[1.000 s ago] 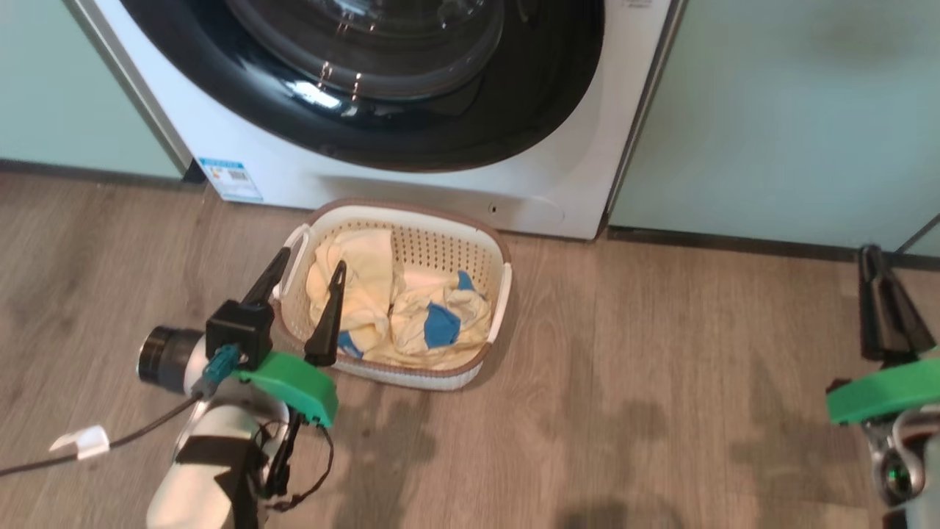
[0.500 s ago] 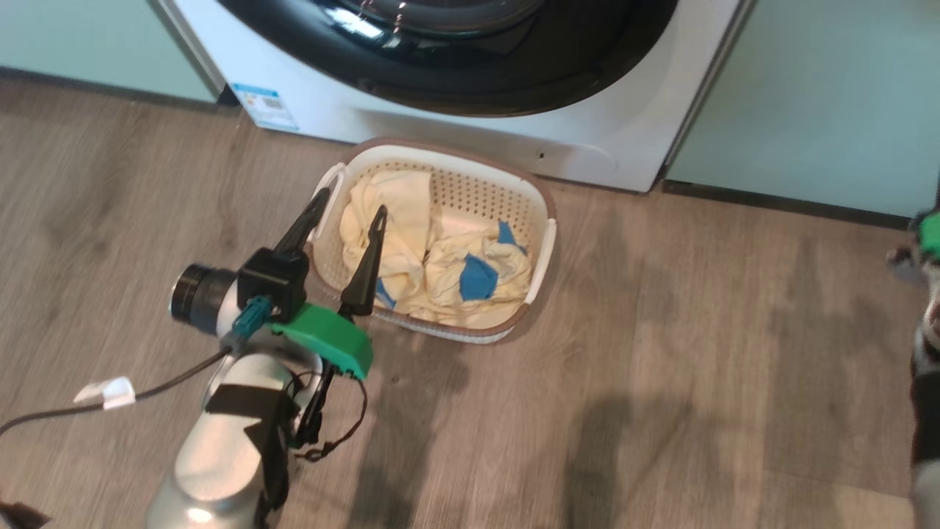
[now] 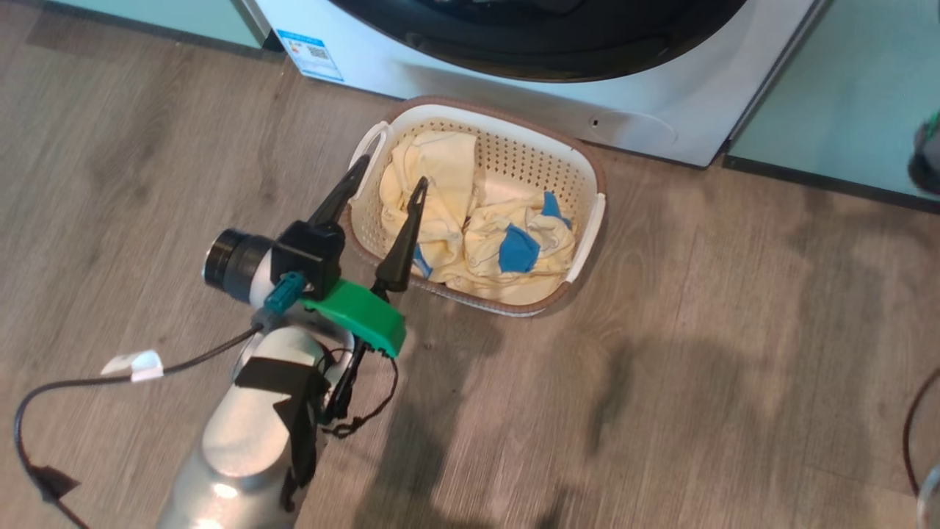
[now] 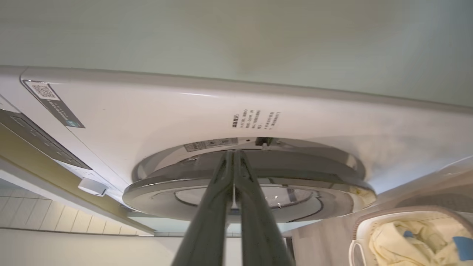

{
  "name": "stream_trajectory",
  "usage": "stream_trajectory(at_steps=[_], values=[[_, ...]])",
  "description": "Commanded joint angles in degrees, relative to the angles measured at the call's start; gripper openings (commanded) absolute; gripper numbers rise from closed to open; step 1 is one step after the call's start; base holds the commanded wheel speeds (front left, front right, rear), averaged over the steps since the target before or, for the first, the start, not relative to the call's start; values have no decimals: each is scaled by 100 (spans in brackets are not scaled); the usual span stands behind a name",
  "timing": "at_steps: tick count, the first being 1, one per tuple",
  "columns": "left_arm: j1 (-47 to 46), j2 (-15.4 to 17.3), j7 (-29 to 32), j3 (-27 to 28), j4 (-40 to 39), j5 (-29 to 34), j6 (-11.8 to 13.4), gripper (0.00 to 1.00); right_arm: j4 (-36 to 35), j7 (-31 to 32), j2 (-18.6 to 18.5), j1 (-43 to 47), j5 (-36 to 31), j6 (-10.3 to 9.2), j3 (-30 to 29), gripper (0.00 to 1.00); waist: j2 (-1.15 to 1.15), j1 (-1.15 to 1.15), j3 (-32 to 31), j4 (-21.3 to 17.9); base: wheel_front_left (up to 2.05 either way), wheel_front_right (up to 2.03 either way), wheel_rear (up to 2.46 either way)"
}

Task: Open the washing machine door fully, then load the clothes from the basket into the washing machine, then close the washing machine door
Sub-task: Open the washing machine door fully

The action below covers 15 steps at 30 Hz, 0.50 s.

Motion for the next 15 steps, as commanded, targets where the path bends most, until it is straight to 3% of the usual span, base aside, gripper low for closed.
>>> stream_trajectory(at_steps=[1, 8, 15], values=[[-208, 84, -30, 163, -177, 24, 0, 100, -40, 164, 38, -502, 106, -15, 88, 0, 0, -1, 62, 52, 0, 0, 0], [-313, 36, -30, 72, -190, -1, -13, 100, 845, 635, 43, -1652, 300, -15, 312, 0, 0, -1, 247, 228, 0, 0, 0], [-405, -5, -30, -5, -219, -44, 1, 100, 1733, 714, 43, -2569, 43, -15, 538, 0, 0, -1, 422, 379, 0, 0, 0]])
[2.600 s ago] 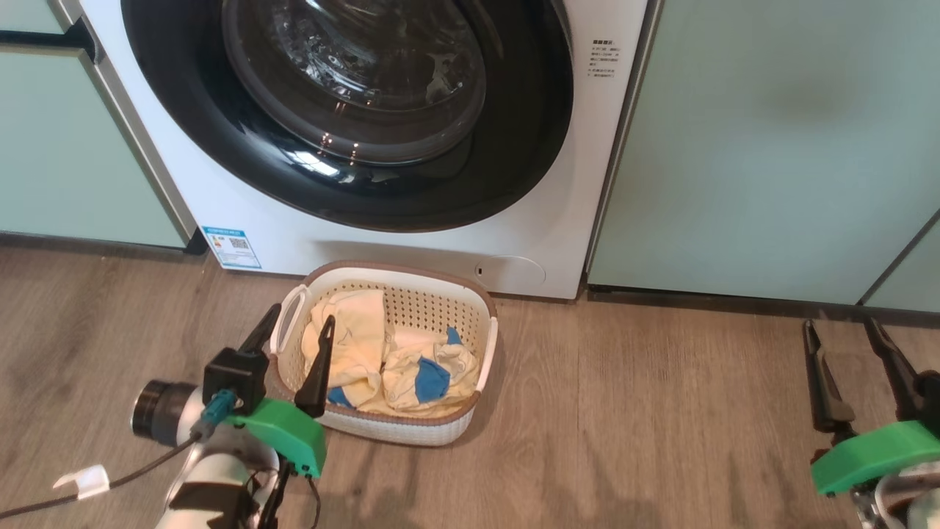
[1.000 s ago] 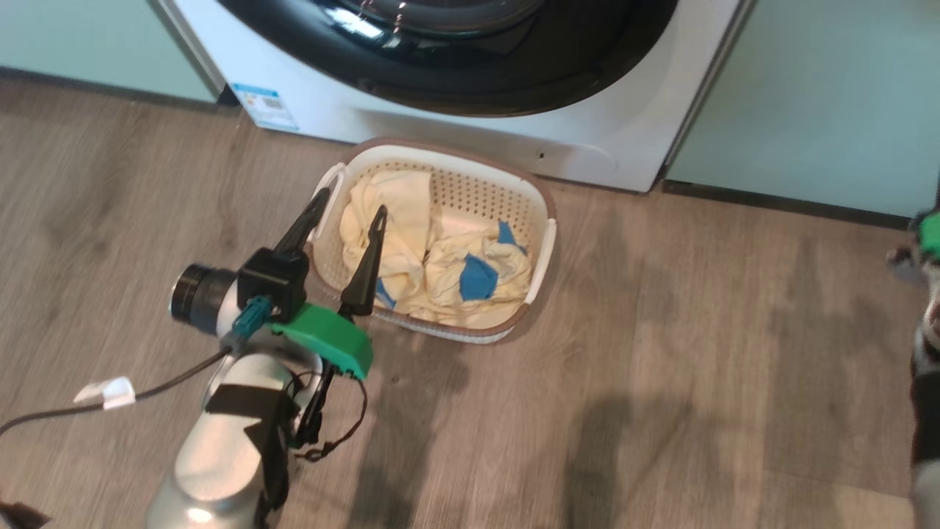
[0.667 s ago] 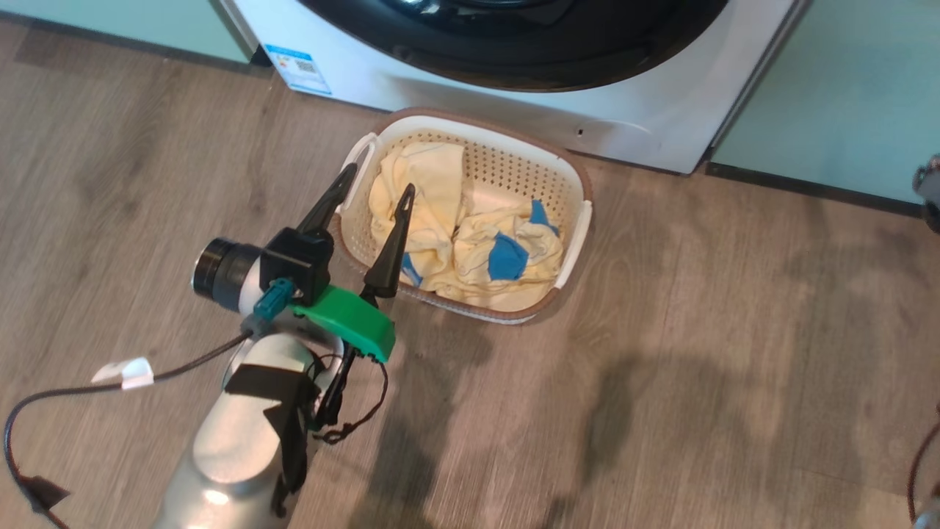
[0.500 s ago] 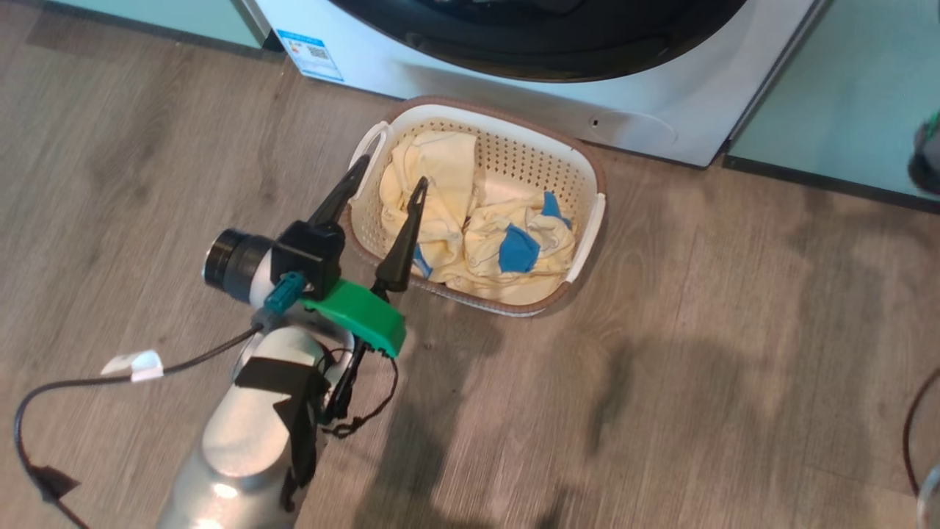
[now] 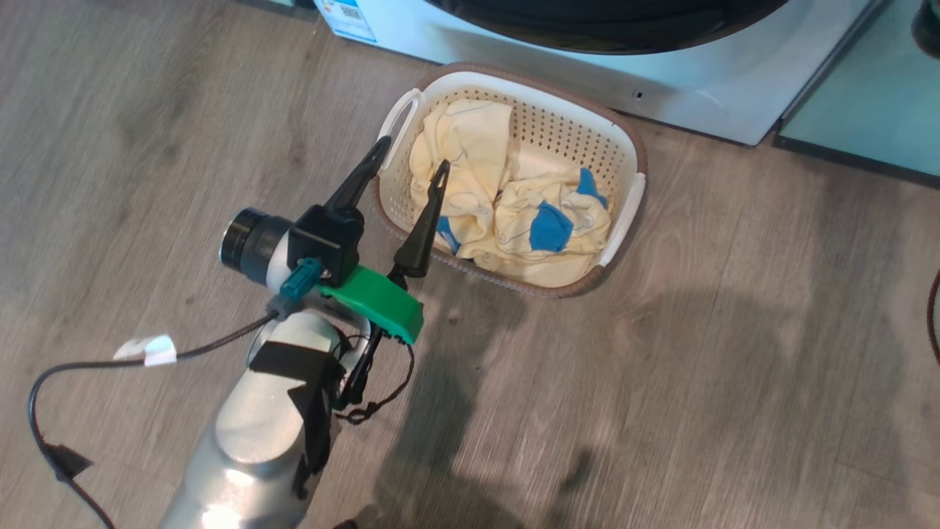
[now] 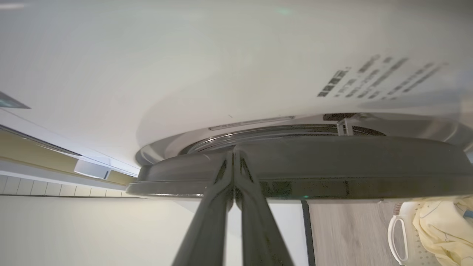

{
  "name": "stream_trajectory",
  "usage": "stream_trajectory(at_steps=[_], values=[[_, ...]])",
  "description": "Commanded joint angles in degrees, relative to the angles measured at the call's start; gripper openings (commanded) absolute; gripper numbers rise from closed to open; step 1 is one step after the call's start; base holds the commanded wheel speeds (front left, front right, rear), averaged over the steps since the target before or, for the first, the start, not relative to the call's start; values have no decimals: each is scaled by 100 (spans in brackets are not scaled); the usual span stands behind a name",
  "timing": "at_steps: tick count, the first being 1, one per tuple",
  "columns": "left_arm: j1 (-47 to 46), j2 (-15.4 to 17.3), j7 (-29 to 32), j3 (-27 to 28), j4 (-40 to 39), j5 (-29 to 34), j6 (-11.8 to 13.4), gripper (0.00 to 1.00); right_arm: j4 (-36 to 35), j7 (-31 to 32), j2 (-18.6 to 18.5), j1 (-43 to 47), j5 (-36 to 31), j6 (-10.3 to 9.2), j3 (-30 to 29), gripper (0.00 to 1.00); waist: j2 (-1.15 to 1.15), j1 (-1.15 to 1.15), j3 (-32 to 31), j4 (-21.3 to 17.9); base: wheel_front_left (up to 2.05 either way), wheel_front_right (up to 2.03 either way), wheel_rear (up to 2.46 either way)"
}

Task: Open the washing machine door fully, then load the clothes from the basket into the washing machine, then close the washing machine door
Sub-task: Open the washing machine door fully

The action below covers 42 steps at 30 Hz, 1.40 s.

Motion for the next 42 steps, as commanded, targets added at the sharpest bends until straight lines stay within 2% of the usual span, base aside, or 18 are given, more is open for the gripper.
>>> stream_trajectory(at_steps=[1, 18, 42], values=[[-182, 85, -30, 152, -208, -43, 11, 100, -20, 79, 71, -436, -62, -15, 85, 0, 0, 0, 65, 54, 0, 0, 0], [-333, 43, -30, -20, -218, -155, 88, 100, 1676, 71, -156, -1773, -374, -15, 29, 0, 0, 0, 350, 249, 0, 0, 0], [-377, 37, -30, -84, -173, -237, 184, 100, 1858, 872, -116, -1718, -742, -15, 100, 0, 0, 0, 351, 219, 0, 0, 0]])
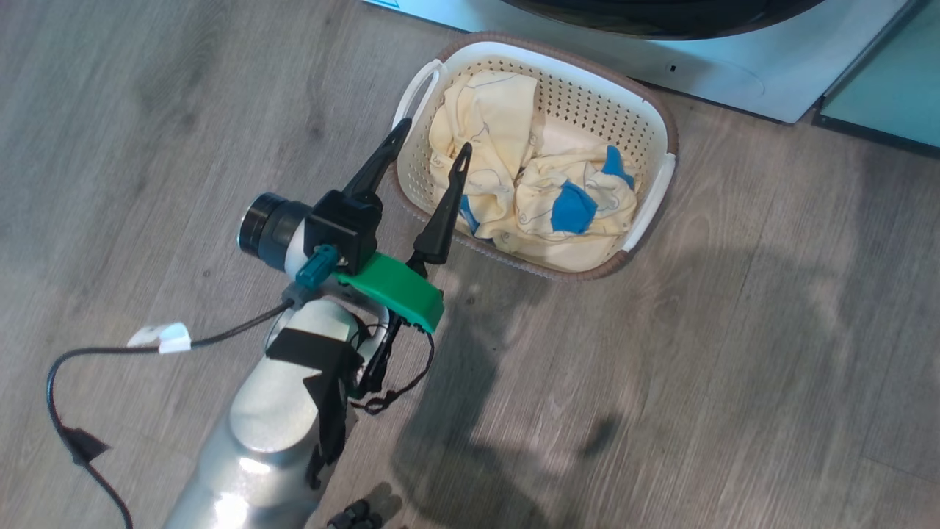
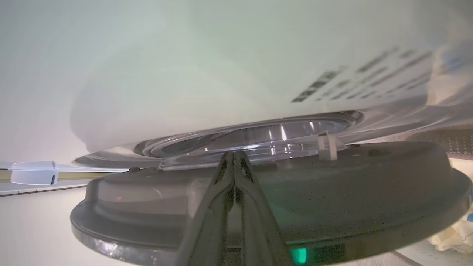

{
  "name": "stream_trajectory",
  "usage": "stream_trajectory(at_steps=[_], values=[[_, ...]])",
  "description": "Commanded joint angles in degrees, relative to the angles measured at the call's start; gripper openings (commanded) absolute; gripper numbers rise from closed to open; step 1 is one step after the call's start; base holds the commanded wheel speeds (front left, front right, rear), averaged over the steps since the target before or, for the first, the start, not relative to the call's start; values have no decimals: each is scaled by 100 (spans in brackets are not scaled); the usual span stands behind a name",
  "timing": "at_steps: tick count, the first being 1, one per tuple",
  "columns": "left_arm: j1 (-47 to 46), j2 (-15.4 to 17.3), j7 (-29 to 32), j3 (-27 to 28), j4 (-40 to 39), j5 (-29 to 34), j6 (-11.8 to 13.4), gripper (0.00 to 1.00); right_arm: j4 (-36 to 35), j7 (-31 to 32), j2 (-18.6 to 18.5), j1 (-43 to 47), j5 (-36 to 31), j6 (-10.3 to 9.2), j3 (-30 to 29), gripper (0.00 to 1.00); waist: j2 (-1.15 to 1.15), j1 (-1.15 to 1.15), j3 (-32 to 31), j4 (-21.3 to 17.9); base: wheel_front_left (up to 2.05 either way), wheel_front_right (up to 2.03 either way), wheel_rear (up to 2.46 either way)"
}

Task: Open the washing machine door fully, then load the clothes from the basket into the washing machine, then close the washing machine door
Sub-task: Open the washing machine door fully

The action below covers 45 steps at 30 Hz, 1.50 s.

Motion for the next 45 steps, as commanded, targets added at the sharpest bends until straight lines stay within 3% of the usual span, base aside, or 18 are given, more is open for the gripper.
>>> stream_trajectory(at_steps=[1, 22, 34, 45], values=[[-144, 121, -30, 181, -137, -34, 28, 100, -157, 123, 229, -161, -51, -15, 19, 0, 0, 0, -9, -16, 0, 0, 0], [1, 120, -31, 236, -69, -3, 16, 100, -330, 827, 405, 307, 62, -15, 378, 0, 0, 0, -266, -173, 0, 0, 0], [204, 120, -31, 300, -6, 53, -35, 100, -1080, 1285, 407, 1139, 1122, -15, 1284, 0, 0, 0, -507, -187, 0, 0, 0], [347, 120, -31, 358, 25, 76, -42, 100, -2010, 1327, 408, 2004, 2331, -15, 2542, 0, 0, 0, -663, -238, 0, 0, 0]])
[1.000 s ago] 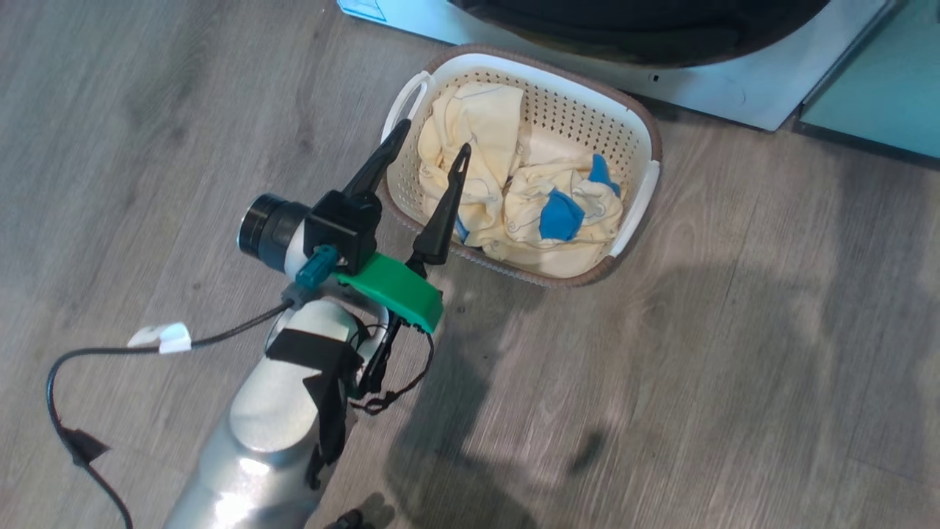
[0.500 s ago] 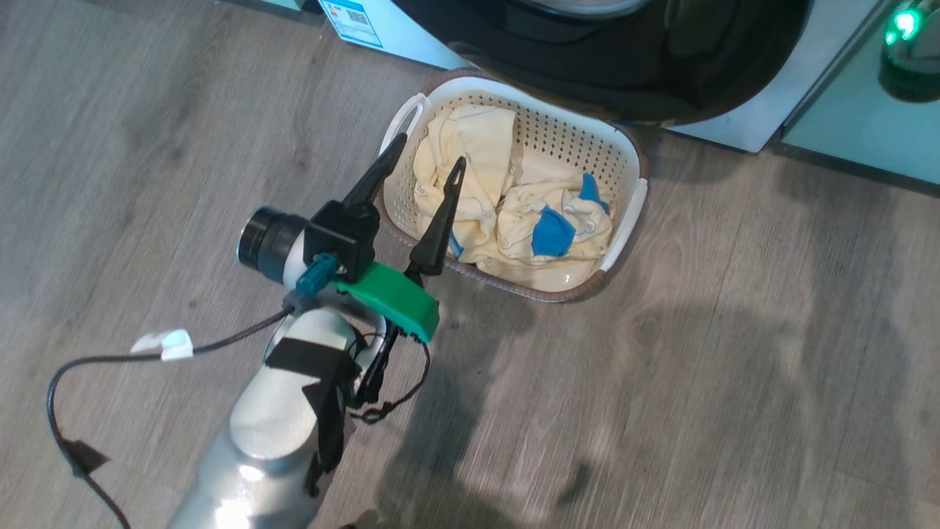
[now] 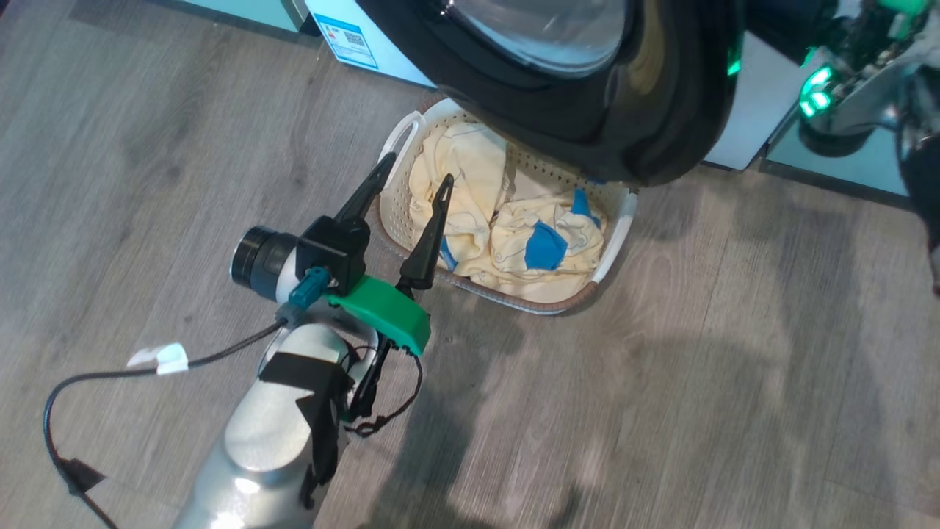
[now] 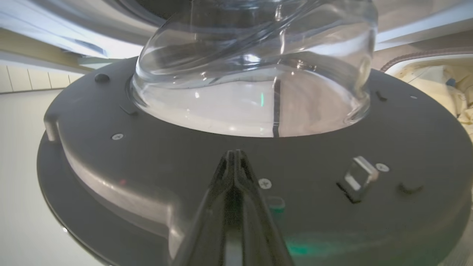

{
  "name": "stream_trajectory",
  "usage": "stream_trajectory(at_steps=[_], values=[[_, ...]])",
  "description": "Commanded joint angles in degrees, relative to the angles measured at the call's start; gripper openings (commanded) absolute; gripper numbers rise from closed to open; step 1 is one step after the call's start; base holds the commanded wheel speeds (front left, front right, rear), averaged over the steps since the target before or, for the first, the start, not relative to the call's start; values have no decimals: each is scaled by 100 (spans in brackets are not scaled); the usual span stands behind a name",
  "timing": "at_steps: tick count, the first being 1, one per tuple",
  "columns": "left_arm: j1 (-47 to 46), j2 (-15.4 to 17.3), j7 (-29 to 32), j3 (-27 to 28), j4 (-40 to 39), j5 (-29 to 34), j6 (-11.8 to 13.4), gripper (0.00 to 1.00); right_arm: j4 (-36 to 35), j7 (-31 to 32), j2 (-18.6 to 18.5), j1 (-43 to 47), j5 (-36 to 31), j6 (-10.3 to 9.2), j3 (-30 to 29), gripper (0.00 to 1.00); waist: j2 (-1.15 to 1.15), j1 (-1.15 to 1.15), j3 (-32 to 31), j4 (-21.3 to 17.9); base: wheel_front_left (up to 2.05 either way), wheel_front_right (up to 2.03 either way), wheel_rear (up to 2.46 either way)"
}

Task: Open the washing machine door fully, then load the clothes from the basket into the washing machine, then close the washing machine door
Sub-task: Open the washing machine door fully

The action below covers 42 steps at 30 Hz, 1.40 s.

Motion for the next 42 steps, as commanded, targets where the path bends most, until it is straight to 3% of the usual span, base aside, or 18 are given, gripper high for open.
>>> stream_trajectory(at_steps=[1, 23, 42], values=[[55, 120, -31, 205, -140, 50, -33, 100, -363, -7, 194, 122, 206, -16, 269, 0, 0, 1, -29, -16, 0, 0, 0], [426, 120, -31, 185, 33, 86, -61, 100, -1788, -670, 194, 1517, 1671, -16, 2050, 0, 0, 1, -673, -63, 0, 0, 0], [666, 143, -31, 245, 80, 139, -112, 100, -1970, -1250, 175, 1906, 2437, -16, 2649, 0, 0, 1, -993, 4, 0, 0, 0]])
